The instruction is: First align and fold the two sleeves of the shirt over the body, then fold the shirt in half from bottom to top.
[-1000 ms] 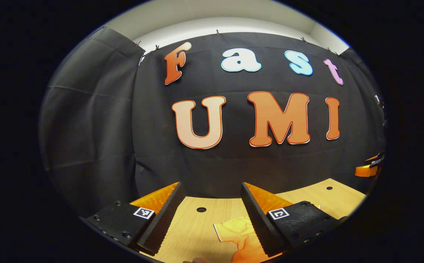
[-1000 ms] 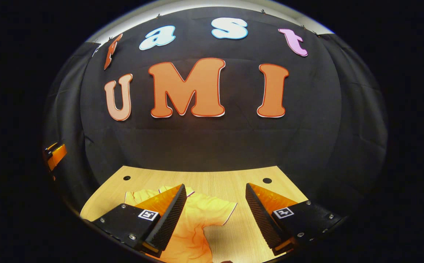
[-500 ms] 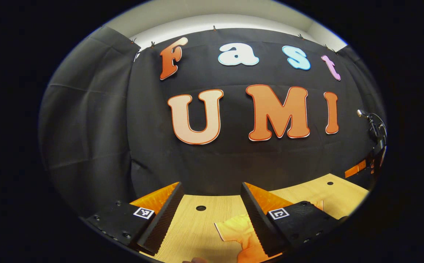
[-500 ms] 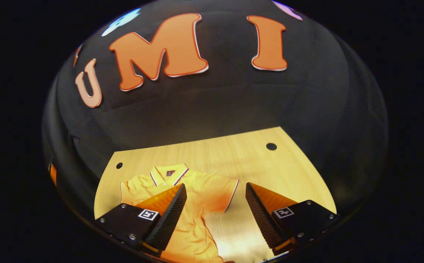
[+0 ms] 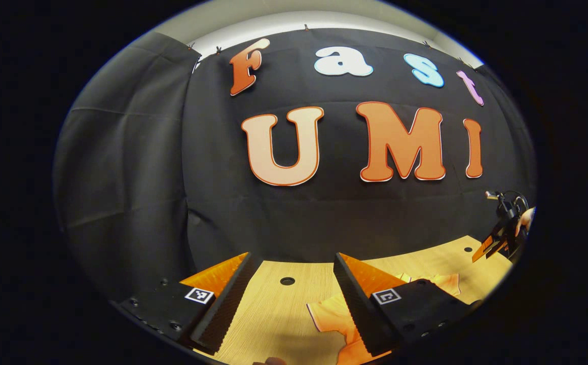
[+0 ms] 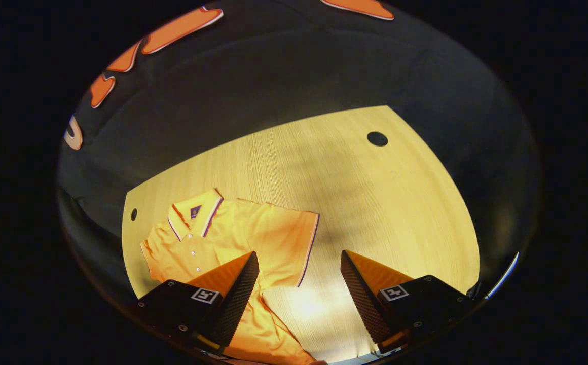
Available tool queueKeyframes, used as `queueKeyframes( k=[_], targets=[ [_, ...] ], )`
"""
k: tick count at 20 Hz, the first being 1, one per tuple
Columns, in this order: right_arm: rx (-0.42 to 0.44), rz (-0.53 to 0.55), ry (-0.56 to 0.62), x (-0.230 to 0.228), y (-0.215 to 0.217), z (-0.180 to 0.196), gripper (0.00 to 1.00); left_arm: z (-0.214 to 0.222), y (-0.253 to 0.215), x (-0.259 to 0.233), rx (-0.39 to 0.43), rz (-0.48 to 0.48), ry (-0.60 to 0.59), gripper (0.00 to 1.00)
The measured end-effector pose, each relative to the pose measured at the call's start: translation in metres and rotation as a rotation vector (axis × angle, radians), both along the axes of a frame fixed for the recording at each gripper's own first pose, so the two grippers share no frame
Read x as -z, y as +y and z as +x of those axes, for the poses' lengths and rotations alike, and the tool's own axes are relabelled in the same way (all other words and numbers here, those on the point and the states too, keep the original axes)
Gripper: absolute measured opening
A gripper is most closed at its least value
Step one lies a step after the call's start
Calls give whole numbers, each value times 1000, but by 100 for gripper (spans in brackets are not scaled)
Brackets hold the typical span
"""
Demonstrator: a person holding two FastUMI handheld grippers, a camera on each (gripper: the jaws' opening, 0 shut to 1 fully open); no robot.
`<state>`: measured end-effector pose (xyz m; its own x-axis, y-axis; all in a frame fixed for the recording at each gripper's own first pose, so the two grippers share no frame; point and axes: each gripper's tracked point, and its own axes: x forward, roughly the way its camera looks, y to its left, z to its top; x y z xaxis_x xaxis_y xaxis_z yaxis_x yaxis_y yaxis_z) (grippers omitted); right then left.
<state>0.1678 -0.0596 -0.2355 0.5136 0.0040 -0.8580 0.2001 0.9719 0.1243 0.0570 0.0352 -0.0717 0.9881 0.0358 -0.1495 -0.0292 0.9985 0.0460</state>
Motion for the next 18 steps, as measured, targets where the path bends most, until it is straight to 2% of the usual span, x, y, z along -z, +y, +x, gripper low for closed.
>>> queueKeyframes(
  k=[6, 12, 18],
  targets=[
    [13, -24, 156, 62, -5, 14, 99, 13, 8, 13, -9, 15, 36, 98],
    [15, -55, 248, 102, -3, 18, 99, 17, 17, 38, -29, 8, 94, 97],
    [-2, -70, 286, 121, 0, 19, 99, 17, 29, 47, -59, 12, 112, 98]
  ],
)
